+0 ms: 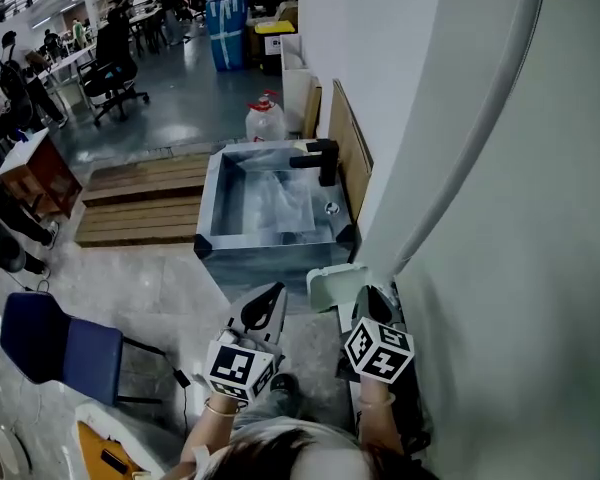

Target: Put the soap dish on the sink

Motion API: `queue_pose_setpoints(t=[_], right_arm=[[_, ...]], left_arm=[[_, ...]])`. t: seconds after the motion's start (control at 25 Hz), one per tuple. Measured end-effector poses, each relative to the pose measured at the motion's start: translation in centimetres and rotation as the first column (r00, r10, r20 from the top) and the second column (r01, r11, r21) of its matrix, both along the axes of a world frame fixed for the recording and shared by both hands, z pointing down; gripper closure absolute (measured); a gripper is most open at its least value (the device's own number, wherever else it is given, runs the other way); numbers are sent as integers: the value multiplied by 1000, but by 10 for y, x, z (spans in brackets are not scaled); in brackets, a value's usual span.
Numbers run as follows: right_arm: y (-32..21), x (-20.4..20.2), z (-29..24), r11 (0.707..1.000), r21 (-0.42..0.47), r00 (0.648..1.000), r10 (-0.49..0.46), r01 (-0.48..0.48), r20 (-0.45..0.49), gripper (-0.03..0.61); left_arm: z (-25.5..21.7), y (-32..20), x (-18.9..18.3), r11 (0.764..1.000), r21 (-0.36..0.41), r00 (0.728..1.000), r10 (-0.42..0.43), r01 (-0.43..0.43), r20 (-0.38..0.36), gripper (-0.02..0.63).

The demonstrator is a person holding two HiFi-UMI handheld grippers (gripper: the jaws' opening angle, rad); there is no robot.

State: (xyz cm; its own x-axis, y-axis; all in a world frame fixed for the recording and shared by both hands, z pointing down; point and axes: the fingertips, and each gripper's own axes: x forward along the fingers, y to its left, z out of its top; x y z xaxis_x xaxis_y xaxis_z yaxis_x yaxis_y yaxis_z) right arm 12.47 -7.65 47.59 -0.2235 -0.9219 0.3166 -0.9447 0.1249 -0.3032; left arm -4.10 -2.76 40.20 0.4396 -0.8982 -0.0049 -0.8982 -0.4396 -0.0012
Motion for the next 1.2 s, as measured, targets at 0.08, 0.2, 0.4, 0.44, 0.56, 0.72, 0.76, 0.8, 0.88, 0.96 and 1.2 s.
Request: queue_pose_setpoints(t=[0.08, 0.2, 0.4, 0.44, 0.56, 0.72, 0.76, 0.8, 0.88, 0.96, 1.2], right_arm=[[-9, -5, 1, 1000, -4, 1000, 1, -1, -14, 540], [-20, -13, 1, 1000, -7, 999, 4, -5, -36, 540], [-40, -22, -2, 1000, -6, 998, 21, -21, -51, 540], [-43, -23, -2, 1000, -6, 998, 25, -25, -52, 540], [-54, -28, -4, 999, -3, 998, 36, -37, -58, 540], [-64, -35, -8, 998, 2, 996, 62, -62, -70, 540], [-67, -36, -8, 998, 2, 995, 69, -69, -74, 540], [-71, -37, -8, 997, 2, 994, 75, -75, -80, 540], [-77, -39, -7, 996, 1, 991, 86, -86, -99, 540], [-82, -41, -6, 995, 0, 989, 98, -98, -110, 540], [-89, -45, 1, 993, -17, 988, 111, -114, -111, 540]], left_arm=[[0, -9, -4, 1000, 4, 1000, 3, -3, -6, 604], [0, -21, -11, 1000, 3, 1000, 9, -9, -13, 604], [-2, -44, -23, 1000, 11, 1000, 22, -22, -22, 604], [-2, -48, -26, 1000, 11, 999, 25, -25, -22, 604], [-2, -61, -33, 999, 13, 999, 32, -32, -28, 604], [-3, -75, -43, 998, 21, 998, 56, -55, -34, 604], [-3, -78, -45, 998, 22, 997, 62, -61, -34, 604], [-2, -82, -47, 997, 23, 997, 68, -67, -35, 604], [-1, -90, -50, 997, 23, 996, 79, -78, -38, 604], [0, -96, -53, 996, 20, 995, 88, -87, -40, 604], [5, -107, -59, 994, 10, 993, 107, -107, -47, 604]])
